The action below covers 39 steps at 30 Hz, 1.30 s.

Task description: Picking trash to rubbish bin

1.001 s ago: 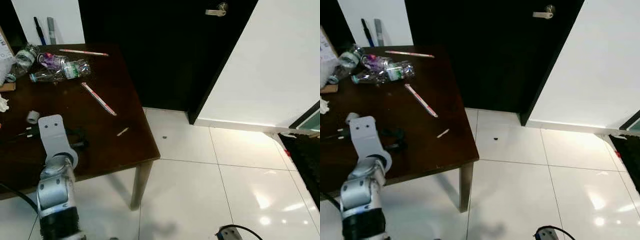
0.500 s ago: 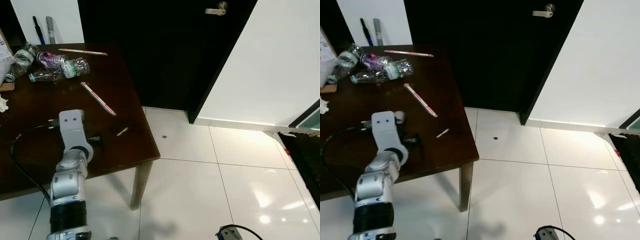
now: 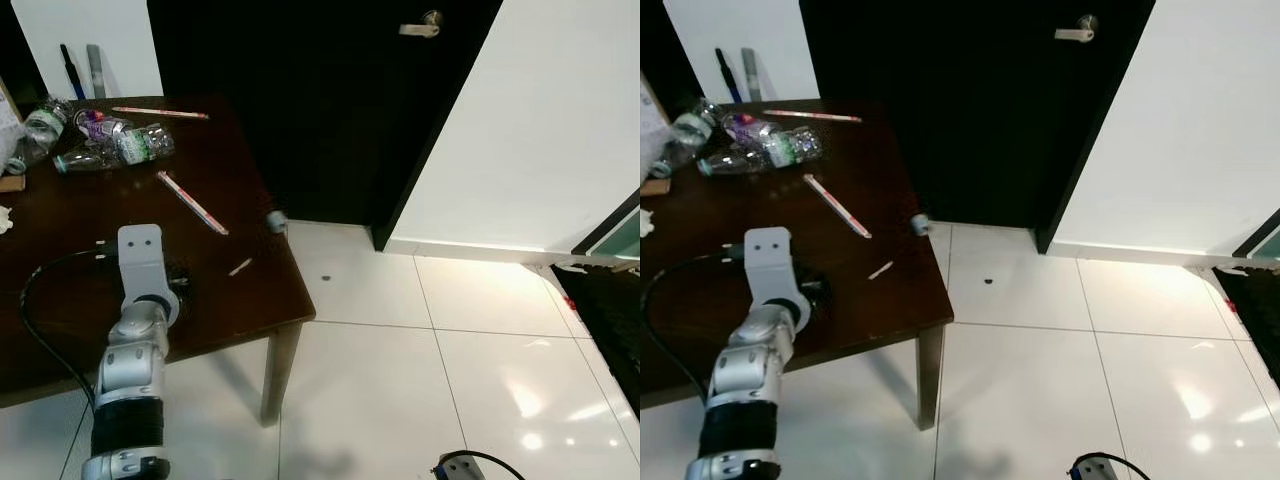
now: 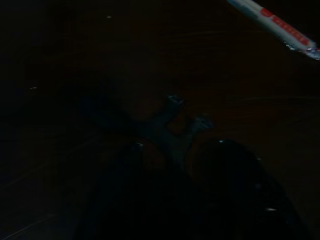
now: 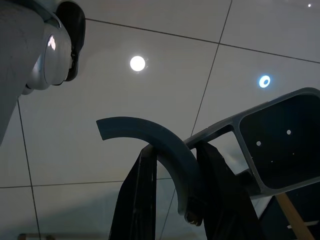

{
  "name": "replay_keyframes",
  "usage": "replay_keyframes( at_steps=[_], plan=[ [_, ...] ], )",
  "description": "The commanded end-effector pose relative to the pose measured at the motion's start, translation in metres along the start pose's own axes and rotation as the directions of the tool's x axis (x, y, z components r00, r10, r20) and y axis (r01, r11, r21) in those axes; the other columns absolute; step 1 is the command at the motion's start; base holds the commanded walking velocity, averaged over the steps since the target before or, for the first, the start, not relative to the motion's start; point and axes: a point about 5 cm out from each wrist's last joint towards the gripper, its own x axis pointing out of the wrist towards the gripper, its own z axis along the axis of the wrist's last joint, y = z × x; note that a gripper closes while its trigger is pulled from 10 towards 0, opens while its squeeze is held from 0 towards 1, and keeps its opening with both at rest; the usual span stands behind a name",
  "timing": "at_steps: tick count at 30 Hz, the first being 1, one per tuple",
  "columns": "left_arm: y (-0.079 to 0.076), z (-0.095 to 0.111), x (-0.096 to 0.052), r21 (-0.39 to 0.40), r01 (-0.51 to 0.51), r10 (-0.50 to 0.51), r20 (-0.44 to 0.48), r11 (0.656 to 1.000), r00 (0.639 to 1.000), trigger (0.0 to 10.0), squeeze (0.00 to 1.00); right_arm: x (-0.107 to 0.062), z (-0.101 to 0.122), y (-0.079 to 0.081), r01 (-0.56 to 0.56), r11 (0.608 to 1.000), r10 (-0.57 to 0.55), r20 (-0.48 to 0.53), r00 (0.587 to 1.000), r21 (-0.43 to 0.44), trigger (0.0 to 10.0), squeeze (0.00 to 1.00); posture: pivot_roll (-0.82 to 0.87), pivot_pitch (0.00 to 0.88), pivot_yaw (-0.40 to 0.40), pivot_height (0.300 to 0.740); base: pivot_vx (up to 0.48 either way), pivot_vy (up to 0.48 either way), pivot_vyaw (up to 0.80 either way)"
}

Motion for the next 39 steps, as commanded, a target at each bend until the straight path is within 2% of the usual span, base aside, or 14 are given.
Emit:
replay_keyframes(
  at_steps=[1,15,24,26,27,28,29,30,31,32,33,36,38,39],
  plan=[
    [0.009,-0.048,-0.002,-0.012,-0.029,0.026,-0.205,1.000,0.978,0.0,0.00,0.000,-0.006,-0.002,0.009,1.000,-0.009,-0.022,1.000,0.002,10.0,0.00,0.21,0.135,-0.094,0.740,0.000,0.000,0.00],
    [0.001,-0.036,0.002,-0.033,0.029,-0.033,-0.109,0.999,0.994,0.0,0.00,0.000,-0.007,-0.001,0.007,1.000,-0.007,-0.022,1.000,0.002,10.0,0.00,0.22,0.138,-0.092,0.740,0.000,0.000,0.00],
    [-0.022,-0.011,0.000,-0.069,0.202,-0.200,0.033,0.977,0.979,0.0,0.00,0.000,-0.006,0.000,0.005,1.000,-0.005,-0.020,1.000,0.003,10.0,0.00,0.22,0.136,-0.090,0.740,0.000,0.000,0.00],
    [-0.040,0.005,-0.007,-0.107,0.355,-0.339,0.143,0.929,0.930,0.0,0.00,0.000,-0.006,0.002,0.004,1.000,-0.004,-0.019,1.000,0.002,10.0,0.00,0.22,0.135,-0.089,0.740,0.000,0.000,0.00],
    [-0.040,0.005,-0.007,-0.107,0.355,-0.339,0.143,0.929,0.930,0.0,0.00,0.000,-0.006,0.002,0.004,1.000,-0.004,-0.019,1.000,0.002,10.0,0.00,0.22,0.135,-0.089,0.740,0.000,0.000,0.00],
    [-0.048,0.015,-0.012,-0.126,0.429,-0.398,0.210,0.895,0.893,1.3,0.00,0.000,-0.006,0.002,0.003,1.000,-0.003,-0.018,1.000,0.002,10.0,0.00,0.22,0.135,-0.088,0.740,0.000,0.000,0.00],
    [-0.048,0.015,-0.012,-0.126,0.429,-0.398,0.210,0.895,0.893,1.3,0.00,0.000,-0.006,0.002,0.003,1.000,-0.003,-0.018,1.000,0.002,10.0,0.00,0.22,0.135,-0.088,0.740,0.000,0.000,0.00],
    [-0.052,0.019,-0.016,-0.132,0.469,-0.431,0.240,0.873,0.870,2.9,0.00,0.000,-0.006,0.002,0.002,1.000,-0.002,-0.018,1.000,0.001,10.0,0.00,0.22,0.135,-0.088,0.740,0.000,0.000,0.00],
    [-0.058,0.026,-0.022,-0.137,0.539,-0.487,0.288,0.831,0.825,6.5,0.00,0.000,-0.005,0.003,0.001,1.000,-0.001,-0.017,1.000,0.001,10.0,0.00,0.22,0.134,-0.088,0.740,0.000,0.000,0.00],
    [-0.061,0.029,-0.025,-0.137,0.568,-0.510,0.307,0.812,0.803,6.5,0.00,0.000,-0.005,0.003,0.001,1.000,-0.001,-0.016,1.000,0.000,10.0,0.00,0.22,0.134,-0.088,0.740,0.000,0.000,0.00],
    [-0.063,0.032,-0.028,-0.140,0.594,-0.530,0.324,0.792,0.784,10.0,0.00,0.000,-0.005,0.003,0.000,1.000,0.000,-0.015,1.000,0.000,10.0,0.00,0.22,0.135,-0.087,0.740,0.000,0.000,0.00],
    [-0.066,0.035,-0.031,-0.141,0.621,-0.551,0.343,0.771,0.761,10.0,0.00,0.000,-0.004,0.004,-0.001,1.000,0.001,-0.014,1.000,0.000,10.0,0.00,0.23,0.135,-0.086,0.740,0.000,0.000,0.00],
    [-0.070,0.040,-0.038,-0.140,0.680,-0.596,0.378,0.720,0.709,10.0,0.00,0.000,-0.004,0.005,-0.003,1.000,0.003,-0.012,1.000,-0.001,10.0,0.00,0.23,0.135,-0.085,0.740,0.000,0.000,0.00],
    [-0.075,0.044,-0.046,-0.137,0.736,-0.638,0.410,0.663,0.652,10.0,0.00,0.000,-0.003,0.005,-0.004,1.000,0.004,-0.010,1.000,-0.001,10.0,0.00,0.23,0.136,-0.084,0.740,0.000,0.000,0.00]
  ],
)
